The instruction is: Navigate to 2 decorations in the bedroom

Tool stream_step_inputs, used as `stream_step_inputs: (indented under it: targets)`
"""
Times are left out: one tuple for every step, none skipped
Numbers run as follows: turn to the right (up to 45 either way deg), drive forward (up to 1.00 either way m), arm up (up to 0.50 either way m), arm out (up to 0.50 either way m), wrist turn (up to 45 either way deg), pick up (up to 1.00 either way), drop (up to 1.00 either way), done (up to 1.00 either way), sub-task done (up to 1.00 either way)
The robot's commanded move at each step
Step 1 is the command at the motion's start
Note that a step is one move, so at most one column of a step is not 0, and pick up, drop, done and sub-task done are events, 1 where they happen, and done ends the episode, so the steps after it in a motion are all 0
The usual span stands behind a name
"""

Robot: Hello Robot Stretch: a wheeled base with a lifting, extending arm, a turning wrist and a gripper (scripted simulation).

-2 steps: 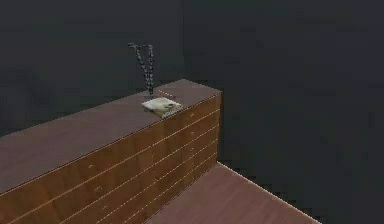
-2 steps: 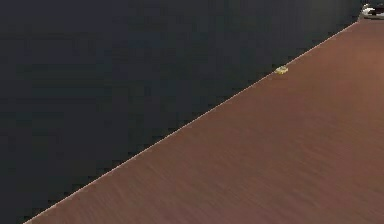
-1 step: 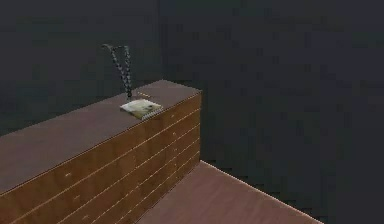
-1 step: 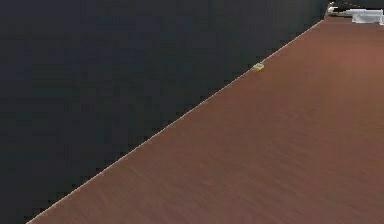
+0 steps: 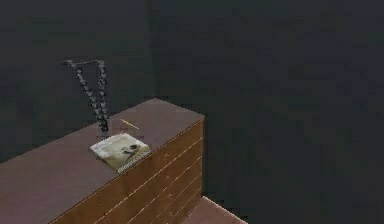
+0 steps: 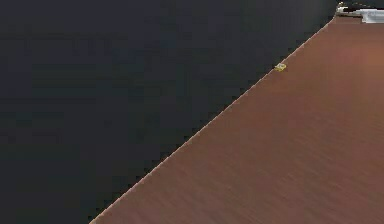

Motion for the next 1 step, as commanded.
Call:
stream_step_inputs:
  targets:
    - [-27.0,0.0,0.0,0.0,0.0,0.0,0.0,0.0,0.0]
